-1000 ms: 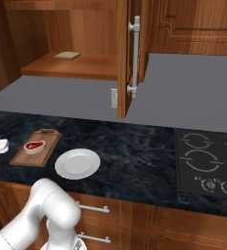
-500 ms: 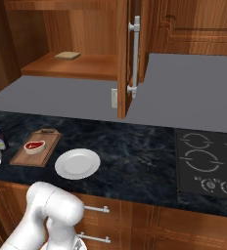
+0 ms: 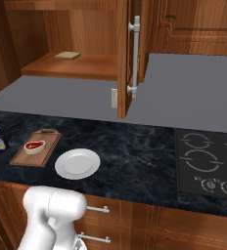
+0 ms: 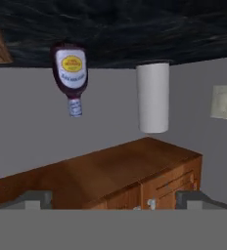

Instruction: Pick the steak from the plate and place it on the cutting board. Then pick the condiment bottle from the cabinet and place it next to the cutting board.

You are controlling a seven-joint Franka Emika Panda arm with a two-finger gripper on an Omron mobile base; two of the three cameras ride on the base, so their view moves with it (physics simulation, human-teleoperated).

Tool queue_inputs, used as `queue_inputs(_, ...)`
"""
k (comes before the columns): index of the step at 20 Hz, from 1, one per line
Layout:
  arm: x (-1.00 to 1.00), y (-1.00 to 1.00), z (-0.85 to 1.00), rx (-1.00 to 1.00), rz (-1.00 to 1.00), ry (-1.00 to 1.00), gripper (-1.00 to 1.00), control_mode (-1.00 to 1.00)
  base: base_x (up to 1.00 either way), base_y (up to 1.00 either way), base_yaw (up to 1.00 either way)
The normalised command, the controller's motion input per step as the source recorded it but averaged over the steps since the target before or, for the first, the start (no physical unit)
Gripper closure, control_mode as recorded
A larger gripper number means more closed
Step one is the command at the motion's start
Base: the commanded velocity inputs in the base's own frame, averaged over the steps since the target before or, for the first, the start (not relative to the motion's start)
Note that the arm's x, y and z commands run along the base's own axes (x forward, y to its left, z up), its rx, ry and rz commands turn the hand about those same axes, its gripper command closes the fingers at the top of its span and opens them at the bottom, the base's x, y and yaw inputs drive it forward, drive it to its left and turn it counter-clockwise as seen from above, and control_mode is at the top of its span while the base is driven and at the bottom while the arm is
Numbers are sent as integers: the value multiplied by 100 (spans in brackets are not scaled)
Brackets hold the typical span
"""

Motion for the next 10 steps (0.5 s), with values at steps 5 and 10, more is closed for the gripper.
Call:
queue_inputs(5,-77,-32,4,3,2,-9,-100,-100,0,0,0)
queue_inputs(10,-70,-31,16,4,2,-9,-100,-100,0,0,0)
